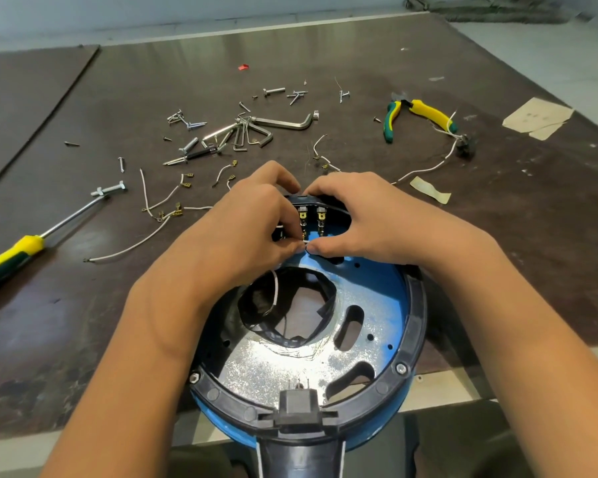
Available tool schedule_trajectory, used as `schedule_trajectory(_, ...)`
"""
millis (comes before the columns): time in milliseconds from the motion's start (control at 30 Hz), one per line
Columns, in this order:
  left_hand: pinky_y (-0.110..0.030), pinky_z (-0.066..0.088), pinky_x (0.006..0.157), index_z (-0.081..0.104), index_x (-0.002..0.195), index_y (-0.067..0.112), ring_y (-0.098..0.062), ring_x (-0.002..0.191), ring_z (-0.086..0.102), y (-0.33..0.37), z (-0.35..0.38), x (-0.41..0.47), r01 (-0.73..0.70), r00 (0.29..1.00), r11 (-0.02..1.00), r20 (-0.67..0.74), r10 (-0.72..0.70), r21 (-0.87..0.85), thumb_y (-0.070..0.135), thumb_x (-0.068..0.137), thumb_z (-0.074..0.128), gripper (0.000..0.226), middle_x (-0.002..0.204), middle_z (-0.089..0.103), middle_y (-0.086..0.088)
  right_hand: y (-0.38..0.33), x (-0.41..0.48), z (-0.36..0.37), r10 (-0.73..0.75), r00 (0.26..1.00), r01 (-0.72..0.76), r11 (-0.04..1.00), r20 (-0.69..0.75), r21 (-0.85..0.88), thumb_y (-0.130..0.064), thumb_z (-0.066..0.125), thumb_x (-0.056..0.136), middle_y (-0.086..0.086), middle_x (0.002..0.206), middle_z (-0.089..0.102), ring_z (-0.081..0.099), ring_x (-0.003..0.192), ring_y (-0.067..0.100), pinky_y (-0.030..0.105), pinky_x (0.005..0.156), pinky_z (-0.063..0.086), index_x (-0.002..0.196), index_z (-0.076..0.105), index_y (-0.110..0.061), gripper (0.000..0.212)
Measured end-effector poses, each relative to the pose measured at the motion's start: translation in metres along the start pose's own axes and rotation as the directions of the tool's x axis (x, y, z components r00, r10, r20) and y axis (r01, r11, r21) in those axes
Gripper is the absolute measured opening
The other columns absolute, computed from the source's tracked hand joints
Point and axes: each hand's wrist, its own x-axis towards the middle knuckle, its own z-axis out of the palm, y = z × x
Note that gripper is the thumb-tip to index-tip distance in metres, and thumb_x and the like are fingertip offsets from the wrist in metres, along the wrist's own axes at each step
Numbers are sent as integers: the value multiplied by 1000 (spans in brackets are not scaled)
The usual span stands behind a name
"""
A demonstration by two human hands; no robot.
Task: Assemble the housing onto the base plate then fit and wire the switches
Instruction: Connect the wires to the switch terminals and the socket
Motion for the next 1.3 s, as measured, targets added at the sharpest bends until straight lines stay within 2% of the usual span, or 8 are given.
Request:
schedule_trajectory(167, -41, 51, 88, 79, 77, 29, -18, 106, 57, -1, 2, 0, 6, 1000, 1000, -10, -6, -22, 28, 77, 83, 4, 128, 49, 2, 0, 2, -1, -19, 1000, 19, 1000, 11, -5, -48, 79, 76, -6, 108, 62, 57, 95, 8, 25, 80, 48, 123, 61, -23, 56)
schedule_trajectory(300, -42, 51, 87, 80, 77, 29, -20, 104, 58, -1, 1, 1, 9, 1000, 1000, -25, -10, -28, 27, 77, 83, 4, 123, 52, 1, 1, 4, 0, -26, 1000, 26, 999, 15, -33, -49, 78, 77, -5, 107, 62, 57, 93, 9, 27, 78, 48, 121, 62, -22, 53)
schedule_trajectory(467, -41, 51, 87, 80, 81, 25, -22, 103, 58, 1, -1, 0, 19, 1000, 1000, 2, -19, -6, 28, 79, 81, 4, 122, 51, 0, -3, 9, -1, -41, 999, 41, 993, 4, -107, -46, 80, 77, -7, 93, 59, 56, 83, 11, 29, 69, 45, 110, 64, -21, 44)
schedule_trajectory(733, -43, 47, 94, 82, 85, 27, -26, 110, 58, 2, -4, 0, 10, 1000, 1000, 12, -10, 5, 21, 77, 83, 10, 131, 53, 0, -6, 9, 1, -28, 999, 26, 993, -17, -114, -44, 78, 74, -6, 94, 63, 59, 86, 14, 39, 75, 53, 109, 65, -23, 44)
schedule_trajectory(867, -39, 49, 93, 81, 82, 19, -20, 106, 62, 2, -7, -1, 17, 1000, 1000, -2, -17, -18, 15, 74, 86, 10, 133, 53, -3, -9, 9, 2, -21, 999, 15, 987, -37, -159, -46, 75, 72, -6, 95, 64, 62, 87, 17, 43, 74, 55, 110, 64, -24, 46)
schedule_trajectory(1100, -33, 49, 94, 81, 81, 20, -20, 114, 61, 5, -8, -3, -13, 1000, 999, 0, 13, 47, 16, 77, 82, 6, 144, 49, -3, -10, 12, 4, -31, 996, 10, 973, -89, -230, -51, 73, 71, -6, 89, 64, 61, 84, 20, 38, 68, 53, 101, 65, -25, 41)
schedule_trajectory(1300, -39, 48, 95, 82, 85, 22, -22, 115, 59, 4, -6, -3, -44, 999, 997, 14, 43, 68, 14, 80, 77, 11, 142, 52, -2, -12, 13, 2, -66, 996, 47, 964, -64, -262, -49, 72, 74, -4, 89, 64, 61, 84, 21, 38, 70, 52, 100, 66, -22, 38)
